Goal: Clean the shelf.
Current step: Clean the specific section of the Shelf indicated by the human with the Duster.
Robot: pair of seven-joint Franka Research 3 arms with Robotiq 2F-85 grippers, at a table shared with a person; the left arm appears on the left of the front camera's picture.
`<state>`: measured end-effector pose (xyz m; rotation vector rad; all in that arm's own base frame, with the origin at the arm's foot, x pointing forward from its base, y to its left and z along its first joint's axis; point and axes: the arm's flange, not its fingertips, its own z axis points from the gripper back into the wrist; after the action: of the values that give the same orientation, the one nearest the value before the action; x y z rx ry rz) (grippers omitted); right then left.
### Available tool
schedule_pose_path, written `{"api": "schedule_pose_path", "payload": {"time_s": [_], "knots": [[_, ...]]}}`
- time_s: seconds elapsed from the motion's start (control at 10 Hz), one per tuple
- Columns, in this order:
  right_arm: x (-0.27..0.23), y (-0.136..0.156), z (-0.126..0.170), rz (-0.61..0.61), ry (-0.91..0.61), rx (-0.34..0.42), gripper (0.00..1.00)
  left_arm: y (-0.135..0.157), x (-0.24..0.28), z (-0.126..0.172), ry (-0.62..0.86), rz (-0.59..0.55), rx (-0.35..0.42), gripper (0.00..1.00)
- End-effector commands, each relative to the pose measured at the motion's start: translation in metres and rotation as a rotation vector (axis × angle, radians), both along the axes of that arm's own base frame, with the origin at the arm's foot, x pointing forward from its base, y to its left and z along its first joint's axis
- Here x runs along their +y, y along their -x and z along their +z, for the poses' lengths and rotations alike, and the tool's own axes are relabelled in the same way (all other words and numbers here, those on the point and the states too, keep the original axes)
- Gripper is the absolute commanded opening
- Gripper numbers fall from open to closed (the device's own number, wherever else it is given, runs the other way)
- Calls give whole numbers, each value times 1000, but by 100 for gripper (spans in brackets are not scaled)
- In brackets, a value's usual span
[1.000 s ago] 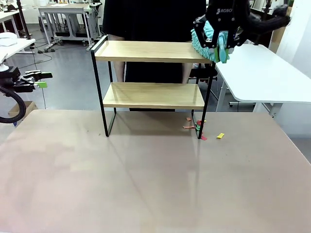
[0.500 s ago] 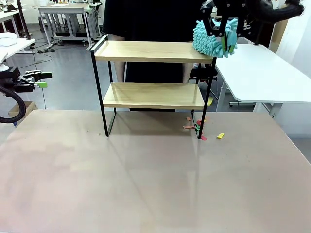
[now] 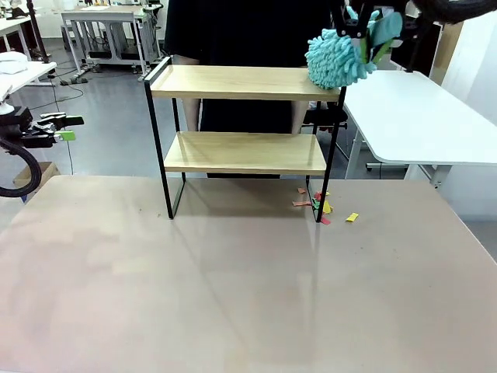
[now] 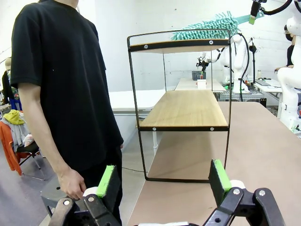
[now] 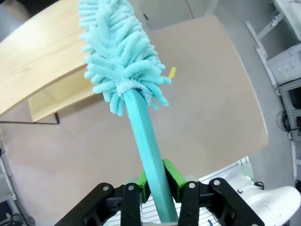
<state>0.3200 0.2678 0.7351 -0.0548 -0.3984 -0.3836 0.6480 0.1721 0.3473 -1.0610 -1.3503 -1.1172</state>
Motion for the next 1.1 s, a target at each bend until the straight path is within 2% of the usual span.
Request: {"api": "schedule_pose_path", "payload": {"time_s": [0.0, 0.3, 0.7, 1.0], "knots": [[-5, -3, -1, -16, 21, 4, 13, 3, -1, 2, -4, -2, -12, 100], [1, -1, -2, -2, 4, 5, 13, 3, -1, 2, -4, -2, -12, 100], [-22, 15, 24, 73, -74, -90, 13, 3, -1, 2, -4, -2, -12, 100], [-43, 28, 37, 231, -191, -145, 13, 3, -1, 2, -4, -2, -12, 100]]}}
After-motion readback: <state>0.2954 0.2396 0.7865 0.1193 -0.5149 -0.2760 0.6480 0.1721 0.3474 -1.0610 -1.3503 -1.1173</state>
